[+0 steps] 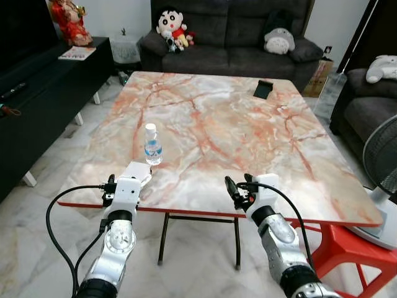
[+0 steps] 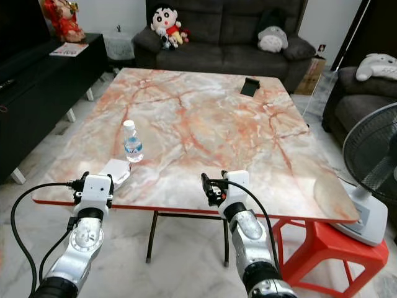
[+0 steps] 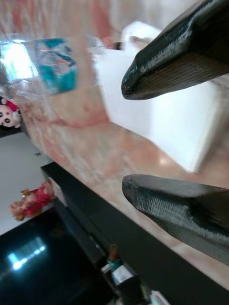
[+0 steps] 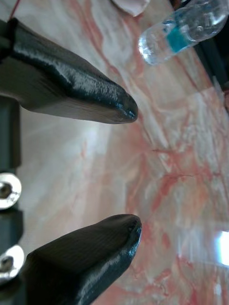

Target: Picking trash to rubbish bin

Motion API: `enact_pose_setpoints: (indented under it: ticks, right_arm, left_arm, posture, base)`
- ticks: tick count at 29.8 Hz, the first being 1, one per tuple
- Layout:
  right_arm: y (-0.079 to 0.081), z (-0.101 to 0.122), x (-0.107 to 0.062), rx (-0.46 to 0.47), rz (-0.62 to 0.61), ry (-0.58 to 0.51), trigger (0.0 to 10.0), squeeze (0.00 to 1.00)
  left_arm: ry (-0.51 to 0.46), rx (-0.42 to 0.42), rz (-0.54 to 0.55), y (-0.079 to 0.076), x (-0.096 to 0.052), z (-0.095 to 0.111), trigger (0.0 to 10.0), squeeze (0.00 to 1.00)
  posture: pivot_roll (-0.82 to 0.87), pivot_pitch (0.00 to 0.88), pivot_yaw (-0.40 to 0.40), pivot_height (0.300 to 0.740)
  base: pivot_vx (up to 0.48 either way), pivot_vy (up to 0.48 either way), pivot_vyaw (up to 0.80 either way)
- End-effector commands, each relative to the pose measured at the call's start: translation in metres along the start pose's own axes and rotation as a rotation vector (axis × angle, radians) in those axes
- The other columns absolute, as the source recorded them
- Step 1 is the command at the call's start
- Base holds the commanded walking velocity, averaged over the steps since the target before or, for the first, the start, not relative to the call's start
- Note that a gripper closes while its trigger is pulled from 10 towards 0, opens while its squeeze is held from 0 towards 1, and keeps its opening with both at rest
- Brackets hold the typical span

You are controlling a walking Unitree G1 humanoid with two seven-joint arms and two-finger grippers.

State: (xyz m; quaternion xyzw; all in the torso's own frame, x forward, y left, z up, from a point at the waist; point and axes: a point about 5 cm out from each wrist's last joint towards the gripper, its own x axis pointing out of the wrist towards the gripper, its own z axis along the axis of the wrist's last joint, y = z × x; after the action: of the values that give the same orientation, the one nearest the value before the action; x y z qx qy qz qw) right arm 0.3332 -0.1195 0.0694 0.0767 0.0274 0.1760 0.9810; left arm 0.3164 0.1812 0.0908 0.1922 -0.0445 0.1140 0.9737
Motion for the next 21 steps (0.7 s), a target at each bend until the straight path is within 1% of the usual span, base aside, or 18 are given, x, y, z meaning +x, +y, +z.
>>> enact_pose_setpoints:
  ticks: [1,17,20,21]
  right_arm:
    - [-0.0087,0.0043,-0.0018,-0.013,-0.020,-0.010,10.0,0.00]
    - [-0.0064,0.0023,-0.0027,-0.016,-0.003,-0.005,10.0,0.00]
    - [-0.0051,0.0028,-0.0023,-0.025,0.007,-0.007,10.0,0.00]
    - [-0.0046,0.0025,-0.0022,-0.014,0.007,-0.008,10.0,0.00]
  left_arm:
    - [-0.021,-0.016,-0.009,-0.0053,0.0024,0.0080,10.0,0.00]
    - [-0.046,-0.016,-0.001,-0.0041,0.0017,0.0133,10.0,0.00]
    - [-0.053,-0.008,0.004,-0.0036,0.0018,0.0144,10.0,0.00]
    - [-0.058,-0.006,0.009,-0.0030,0.0014,0.0152,10.0,0.00]
  posture:
    - [-0.01,0.000,-0.078,0.740]
    - [-0.01,0.000,-0.081,0.740]
    - [-0.01,0.001,-0.080,0.740]
    - [0.00,0.002,-0.081,0.740]
  base:
    - [0.285,0.000,0.00]
    - [0.285,0.000,0.00]
    - [0.276,0.000,0.77]
    - [0.274,0.000,0.80]
